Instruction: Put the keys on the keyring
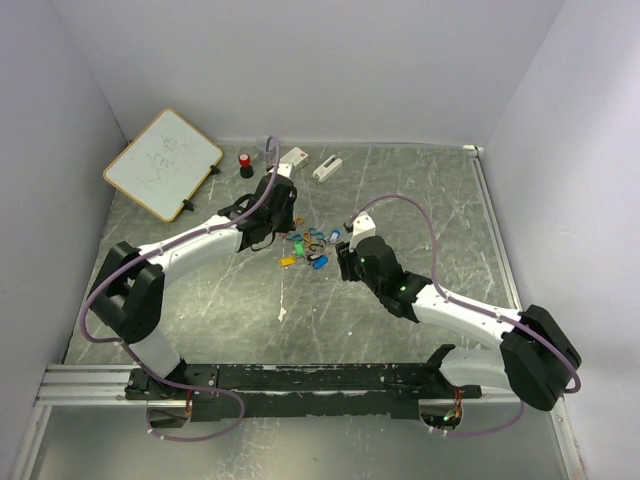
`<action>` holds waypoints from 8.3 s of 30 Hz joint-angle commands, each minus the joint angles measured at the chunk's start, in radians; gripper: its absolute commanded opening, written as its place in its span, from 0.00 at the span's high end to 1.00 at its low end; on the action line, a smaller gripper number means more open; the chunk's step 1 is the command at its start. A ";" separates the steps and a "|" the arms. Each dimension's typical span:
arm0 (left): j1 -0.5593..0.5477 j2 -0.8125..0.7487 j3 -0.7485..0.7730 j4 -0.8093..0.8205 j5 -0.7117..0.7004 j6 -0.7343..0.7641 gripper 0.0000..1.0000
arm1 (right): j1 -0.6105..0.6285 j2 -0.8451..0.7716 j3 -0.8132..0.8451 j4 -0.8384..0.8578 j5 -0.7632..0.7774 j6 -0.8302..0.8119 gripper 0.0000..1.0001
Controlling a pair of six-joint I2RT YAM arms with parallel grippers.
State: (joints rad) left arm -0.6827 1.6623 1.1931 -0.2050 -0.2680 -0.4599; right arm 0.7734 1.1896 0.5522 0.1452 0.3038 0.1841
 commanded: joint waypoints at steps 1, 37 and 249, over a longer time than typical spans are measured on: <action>-0.003 -0.041 -0.008 0.049 0.019 -0.020 0.93 | -0.003 0.017 0.038 0.007 0.014 0.013 0.55; 0.394 -0.063 -0.347 0.487 0.300 -0.368 0.83 | -0.013 -0.014 0.032 -0.008 0.014 -0.003 0.55; 0.310 -0.202 -0.306 0.283 0.425 -0.392 0.28 | -0.583 0.540 0.621 -0.208 -0.207 0.096 0.33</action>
State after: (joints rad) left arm -0.3801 1.4609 0.8795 0.0738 0.1406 -0.8711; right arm 0.1955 1.8465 1.2274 -0.1432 0.0731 0.2821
